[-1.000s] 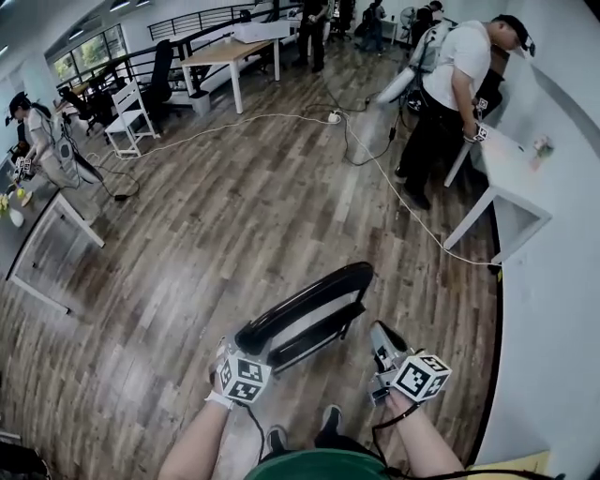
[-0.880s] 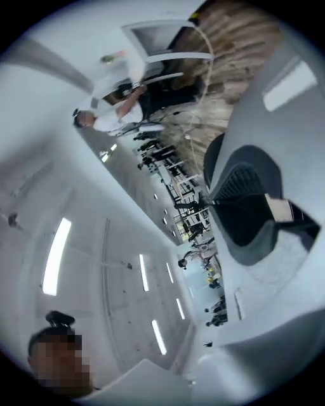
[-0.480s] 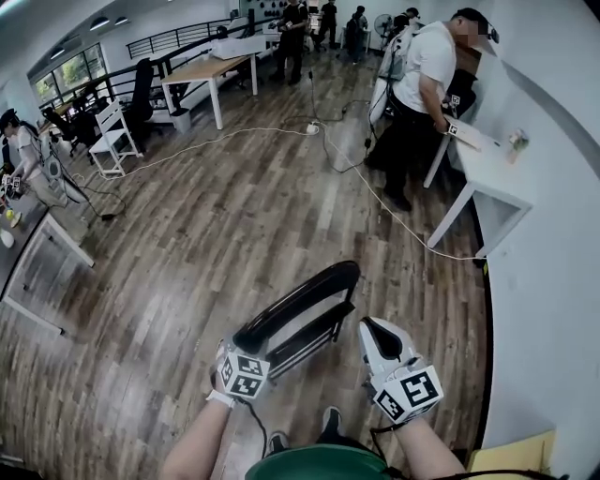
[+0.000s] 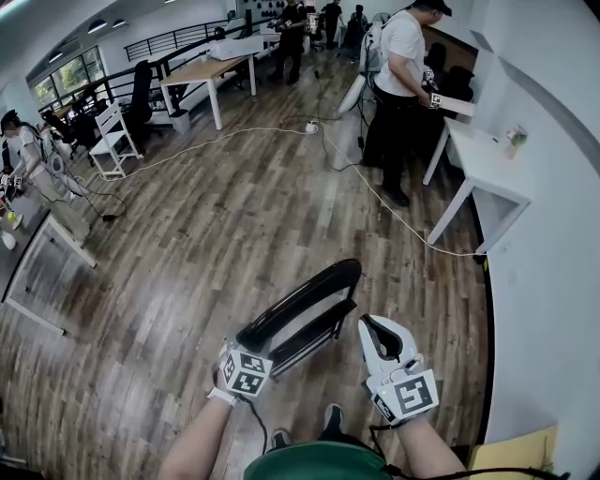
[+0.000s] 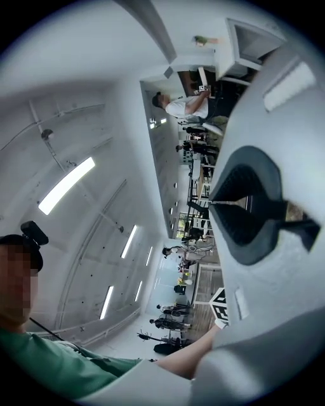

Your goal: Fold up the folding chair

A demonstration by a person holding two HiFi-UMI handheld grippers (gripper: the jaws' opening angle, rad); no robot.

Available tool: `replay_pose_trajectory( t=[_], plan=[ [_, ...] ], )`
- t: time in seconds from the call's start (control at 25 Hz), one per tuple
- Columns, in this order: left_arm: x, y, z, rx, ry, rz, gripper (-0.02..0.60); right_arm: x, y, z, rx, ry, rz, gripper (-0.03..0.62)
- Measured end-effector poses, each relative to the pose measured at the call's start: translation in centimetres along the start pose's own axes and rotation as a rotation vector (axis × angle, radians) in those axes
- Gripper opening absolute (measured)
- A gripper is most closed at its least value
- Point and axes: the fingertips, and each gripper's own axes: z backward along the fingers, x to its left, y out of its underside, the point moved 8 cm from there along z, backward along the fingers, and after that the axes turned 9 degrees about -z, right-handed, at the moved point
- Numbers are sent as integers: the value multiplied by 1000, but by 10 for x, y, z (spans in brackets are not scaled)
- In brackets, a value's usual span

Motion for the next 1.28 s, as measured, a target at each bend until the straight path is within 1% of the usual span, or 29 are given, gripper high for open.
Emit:
replay_pose_trajectory(
  t=[0.28, 0.4, 0.56, 0.8, 1.28],
  plan=[
    [-5, 1, 3, 11, 5, 23, 225, 3, -6, 2, -16, -27, -1, 17],
    [-7, 0, 3, 15, -2, 18, 225, 2, -8, 4, -21, -32, 19, 17],
    [-10, -3, 3, 18, -7, 16, 225, -3, -9, 7, -34, -37, 13, 17],
    [-11, -3, 4, 20, -17, 17, 225, -8, -6, 4, -16, -52, 47, 17],
    [-8, -5, 1, 28, -35, 26, 229, -20, -4, -3, -17, -87, 37, 9]
  ],
)
